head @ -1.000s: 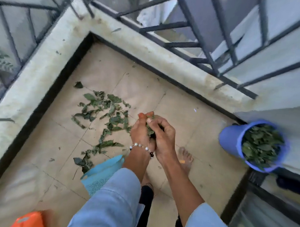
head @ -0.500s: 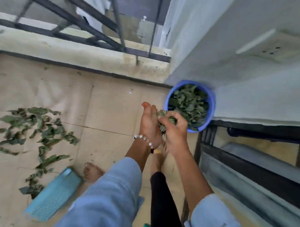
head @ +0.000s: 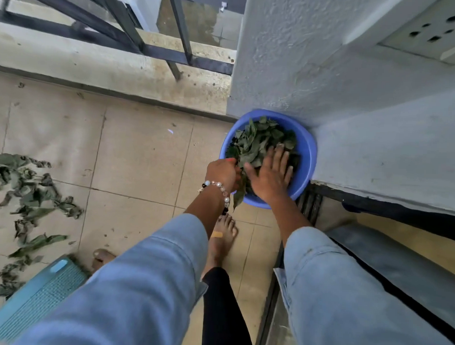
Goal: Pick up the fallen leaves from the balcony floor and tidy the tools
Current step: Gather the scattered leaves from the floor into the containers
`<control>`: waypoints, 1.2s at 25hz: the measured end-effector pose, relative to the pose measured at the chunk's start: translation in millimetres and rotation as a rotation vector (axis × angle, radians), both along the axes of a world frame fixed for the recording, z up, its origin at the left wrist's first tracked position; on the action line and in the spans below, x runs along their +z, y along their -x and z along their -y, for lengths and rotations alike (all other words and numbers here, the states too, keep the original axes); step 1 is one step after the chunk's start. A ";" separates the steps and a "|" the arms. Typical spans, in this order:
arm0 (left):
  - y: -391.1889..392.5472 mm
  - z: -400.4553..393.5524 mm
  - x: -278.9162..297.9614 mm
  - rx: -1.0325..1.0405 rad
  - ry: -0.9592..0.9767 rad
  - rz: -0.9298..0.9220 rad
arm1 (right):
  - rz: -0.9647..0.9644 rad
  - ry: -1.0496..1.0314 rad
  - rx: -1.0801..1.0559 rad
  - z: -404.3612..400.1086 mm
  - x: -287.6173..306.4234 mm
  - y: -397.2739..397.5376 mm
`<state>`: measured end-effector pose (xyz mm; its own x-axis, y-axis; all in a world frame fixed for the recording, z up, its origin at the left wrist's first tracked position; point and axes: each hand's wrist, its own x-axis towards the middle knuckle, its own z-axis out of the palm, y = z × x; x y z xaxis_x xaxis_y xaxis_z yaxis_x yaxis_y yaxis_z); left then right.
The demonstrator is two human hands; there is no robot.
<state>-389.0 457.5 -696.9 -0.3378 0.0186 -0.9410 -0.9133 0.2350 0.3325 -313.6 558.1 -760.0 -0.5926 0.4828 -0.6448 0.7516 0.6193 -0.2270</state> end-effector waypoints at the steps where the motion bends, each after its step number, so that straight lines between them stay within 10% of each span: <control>1: -0.8 7.8 0.8 0.019 -0.010 0.022 | 0.069 -0.002 0.117 3.7 -4.5 -1.9; 12: 11.8 108.9 73.2 0.035 -0.023 -0.061 | -0.231 -0.212 -0.392 85.6 117.7 8.2; 30: -24.3 606.6 57.7 0.258 0.445 -0.125 | 0.008 0.320 0.681 508.1 98.4 125.7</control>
<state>-364.7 -149.0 -639.2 -0.3887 -0.4719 -0.7914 -0.9199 0.1505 0.3621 -439.3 49.9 -661.6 -0.6878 -0.2002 -0.6978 0.2284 0.8527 -0.4698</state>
